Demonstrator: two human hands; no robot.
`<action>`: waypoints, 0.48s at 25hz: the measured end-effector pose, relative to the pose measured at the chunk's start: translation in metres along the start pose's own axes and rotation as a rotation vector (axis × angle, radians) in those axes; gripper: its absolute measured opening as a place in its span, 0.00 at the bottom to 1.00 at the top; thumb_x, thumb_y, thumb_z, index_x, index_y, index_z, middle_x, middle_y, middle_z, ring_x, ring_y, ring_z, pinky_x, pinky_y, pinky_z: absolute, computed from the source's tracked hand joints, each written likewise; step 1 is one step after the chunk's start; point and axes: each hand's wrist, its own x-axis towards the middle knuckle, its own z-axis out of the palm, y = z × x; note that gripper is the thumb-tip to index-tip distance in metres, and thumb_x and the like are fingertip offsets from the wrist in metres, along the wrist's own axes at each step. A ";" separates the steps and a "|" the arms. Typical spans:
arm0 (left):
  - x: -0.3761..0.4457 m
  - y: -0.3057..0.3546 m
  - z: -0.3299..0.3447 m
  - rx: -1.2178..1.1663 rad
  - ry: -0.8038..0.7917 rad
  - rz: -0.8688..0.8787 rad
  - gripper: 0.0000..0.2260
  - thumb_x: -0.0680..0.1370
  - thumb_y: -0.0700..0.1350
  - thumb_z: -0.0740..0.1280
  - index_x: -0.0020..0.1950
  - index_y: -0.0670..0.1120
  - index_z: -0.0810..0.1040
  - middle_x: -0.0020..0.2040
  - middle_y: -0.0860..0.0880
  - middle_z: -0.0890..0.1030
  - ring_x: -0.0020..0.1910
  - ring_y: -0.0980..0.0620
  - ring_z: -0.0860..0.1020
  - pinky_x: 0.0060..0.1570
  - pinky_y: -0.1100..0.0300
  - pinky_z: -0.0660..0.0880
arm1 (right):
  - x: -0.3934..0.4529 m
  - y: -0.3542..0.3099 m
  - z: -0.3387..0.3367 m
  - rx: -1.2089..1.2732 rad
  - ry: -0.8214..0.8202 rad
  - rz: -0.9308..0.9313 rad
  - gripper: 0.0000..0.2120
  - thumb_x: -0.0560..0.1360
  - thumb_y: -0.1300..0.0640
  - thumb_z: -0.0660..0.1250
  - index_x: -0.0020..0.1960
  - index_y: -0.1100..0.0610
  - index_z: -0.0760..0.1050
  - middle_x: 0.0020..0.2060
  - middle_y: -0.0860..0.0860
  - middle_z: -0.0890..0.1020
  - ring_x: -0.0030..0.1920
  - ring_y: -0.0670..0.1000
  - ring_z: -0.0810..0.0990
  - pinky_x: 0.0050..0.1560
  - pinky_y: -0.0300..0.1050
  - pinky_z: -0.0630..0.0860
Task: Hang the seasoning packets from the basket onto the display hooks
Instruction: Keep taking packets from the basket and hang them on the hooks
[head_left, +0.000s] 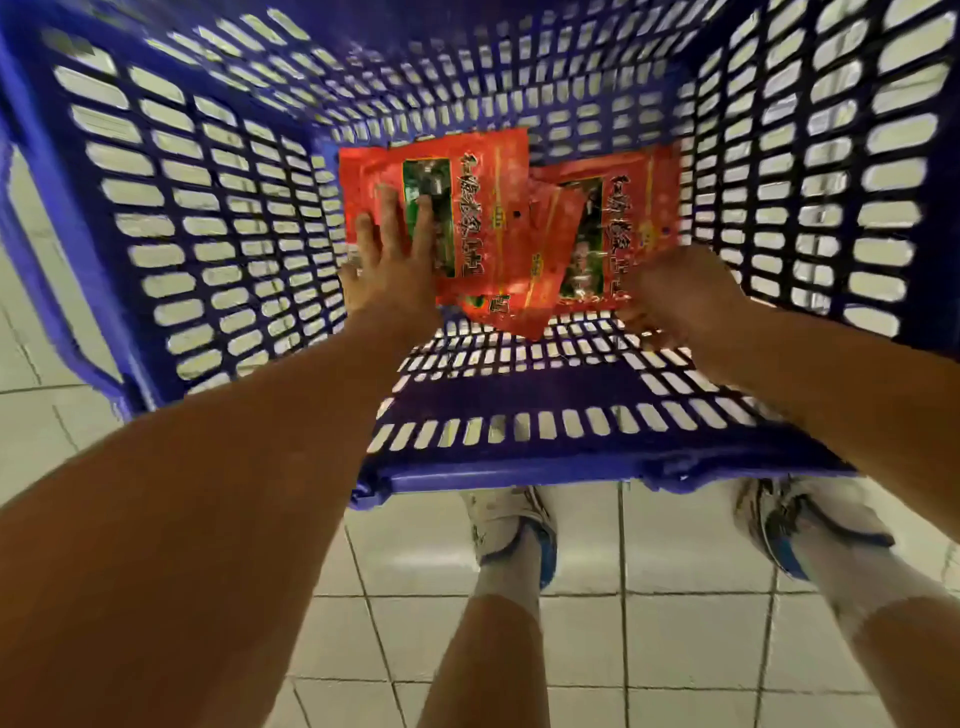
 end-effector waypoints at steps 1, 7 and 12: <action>0.005 0.002 0.004 -0.021 0.000 -0.004 0.54 0.72 0.57 0.76 0.81 0.53 0.37 0.82 0.44 0.35 0.80 0.34 0.41 0.73 0.32 0.57 | 0.004 0.001 0.001 0.051 0.002 0.010 0.05 0.76 0.57 0.66 0.49 0.56 0.78 0.42 0.56 0.84 0.43 0.57 0.83 0.44 0.53 0.80; -0.022 -0.019 -0.016 -0.442 0.334 0.194 0.21 0.76 0.43 0.66 0.69 0.48 0.76 0.62 0.40 0.81 0.58 0.37 0.79 0.53 0.51 0.74 | -0.009 -0.018 -0.010 0.130 -0.054 0.034 0.09 0.75 0.59 0.70 0.54 0.62 0.79 0.46 0.57 0.84 0.47 0.55 0.82 0.49 0.52 0.81; -0.064 -0.024 -0.077 -1.290 0.114 0.127 0.13 0.71 0.39 0.67 0.42 0.56 0.85 0.37 0.56 0.85 0.37 0.56 0.83 0.39 0.60 0.79 | -0.031 -0.049 -0.009 0.226 -0.251 -0.177 0.34 0.65 0.54 0.79 0.69 0.52 0.74 0.58 0.45 0.83 0.58 0.47 0.79 0.58 0.50 0.73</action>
